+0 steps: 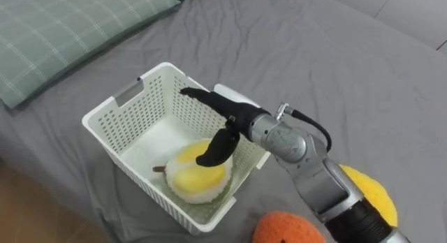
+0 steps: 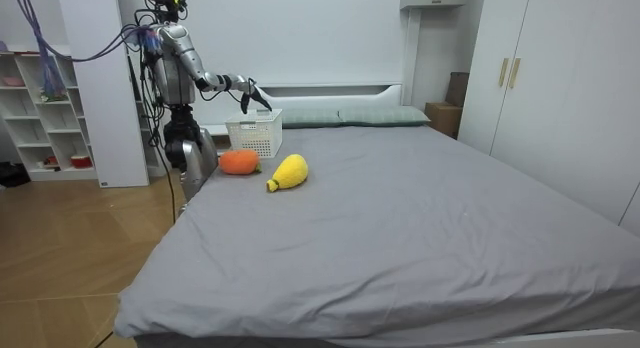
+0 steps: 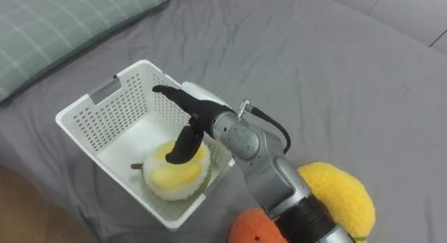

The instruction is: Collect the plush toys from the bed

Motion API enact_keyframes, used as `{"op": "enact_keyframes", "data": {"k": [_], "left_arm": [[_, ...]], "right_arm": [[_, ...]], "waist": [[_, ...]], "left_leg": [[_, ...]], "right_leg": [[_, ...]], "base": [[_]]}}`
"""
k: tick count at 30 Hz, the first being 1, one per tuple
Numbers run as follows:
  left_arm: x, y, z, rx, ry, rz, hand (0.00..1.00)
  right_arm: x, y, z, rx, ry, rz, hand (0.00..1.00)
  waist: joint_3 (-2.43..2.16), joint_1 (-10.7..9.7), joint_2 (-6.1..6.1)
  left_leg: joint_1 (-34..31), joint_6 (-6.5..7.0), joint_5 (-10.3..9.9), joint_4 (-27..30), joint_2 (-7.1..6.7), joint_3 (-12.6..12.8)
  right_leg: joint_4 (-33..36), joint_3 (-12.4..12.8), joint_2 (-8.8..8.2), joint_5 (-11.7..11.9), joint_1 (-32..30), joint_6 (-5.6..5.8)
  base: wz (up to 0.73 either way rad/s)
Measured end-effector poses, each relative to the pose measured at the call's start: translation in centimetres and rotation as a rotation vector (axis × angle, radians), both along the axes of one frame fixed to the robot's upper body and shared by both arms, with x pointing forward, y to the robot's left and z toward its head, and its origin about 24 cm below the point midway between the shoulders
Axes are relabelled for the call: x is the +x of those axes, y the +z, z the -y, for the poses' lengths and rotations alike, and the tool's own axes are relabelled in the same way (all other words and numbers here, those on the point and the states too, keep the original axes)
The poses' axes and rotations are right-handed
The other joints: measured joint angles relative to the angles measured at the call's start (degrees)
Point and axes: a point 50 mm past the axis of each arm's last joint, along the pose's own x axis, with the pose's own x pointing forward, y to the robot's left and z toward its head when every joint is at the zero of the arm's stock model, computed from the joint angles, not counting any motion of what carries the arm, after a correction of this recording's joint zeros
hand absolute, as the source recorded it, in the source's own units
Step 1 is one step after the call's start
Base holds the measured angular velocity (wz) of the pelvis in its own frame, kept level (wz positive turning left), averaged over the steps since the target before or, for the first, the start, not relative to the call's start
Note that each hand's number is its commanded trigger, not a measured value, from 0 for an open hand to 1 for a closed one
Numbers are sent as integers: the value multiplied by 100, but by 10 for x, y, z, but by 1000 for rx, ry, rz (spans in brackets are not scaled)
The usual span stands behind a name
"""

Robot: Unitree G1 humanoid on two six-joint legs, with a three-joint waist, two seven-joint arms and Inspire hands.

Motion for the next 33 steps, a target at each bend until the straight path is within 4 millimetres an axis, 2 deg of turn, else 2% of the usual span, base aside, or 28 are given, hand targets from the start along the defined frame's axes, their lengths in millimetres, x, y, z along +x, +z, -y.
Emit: {"op": "enact_keyframes", "data": {"k": [2,3,8,11,15,18,21,26,28,33], "left_arm": [[0,0,0,0,0,-2,0],[-1,0,0,-2,0,-5,0],[-10,-3,-2,-25,31,-32,0],[-17,-4,-2,-23,37,-47,0],[-23,-4,-4,-21,60,-56,0],[-26,-5,-4,-24,78,-56,0],[-28,-4,-5,-21,83,-55,0],[-27,-4,-4,-32,76,-43,0],[-27,-4,-5,-39,79,-40,0],[-29,-5,-4,-39,79,-43,0]], "right_arm": [[1,1,1,8,-10,5,0],[2,2,3,21,-19,3,0],[11,10,20,95,-120,32,0],[16,14,38,164,-208,54,0],[19,18,63,229,-363,130,0],[13,9,81,234,-455,148,0],[12,-4,100,203,-536,124,0],[8,-7,123,208,-652,144,0],[8,-11,136,208,-708,145,0],[4,-33,156,203,-817,68,0]], "waist": [[1,-52,4],[16,-72,31],[22,-258,62],[13,-323,115],[-23,-630,210],[-62,-828,340],[-71,-1022,417],[-73,-1377,415],[-100,-1521,385],[-128,-1660,352]], "left_leg": [[5,0,0,0,3,13],[18,0,0,1,5,32],[61,3,-6,-44,24,136],[164,13,-13,-53,39,272],[211,41,-35,-56,48,386],[324,52,-41,-107,59,530],[421,55,-41,-171,85,698],[495,50,-62,-194,127,855],[525,54,-65,-195,129,924],[596,64,-73,-204,130,980]], "right_leg": [[0,14,2,0,4,0],[0,25,2,0,14,0],[8,128,16,1,27,-1],[20,219,9,3,35,-1],[35,341,9,11,31,12],[47,498,14,20,54,27],[112,653,29,21,31,29],[162,814,69,25,25,21],[191,850,82,25,27,21],[215,948,95,30,25,16]], "base": [[-2],[-4],[-9],[-20],[-13],[-26],[-27],[-18],[-9],[-11]]}}
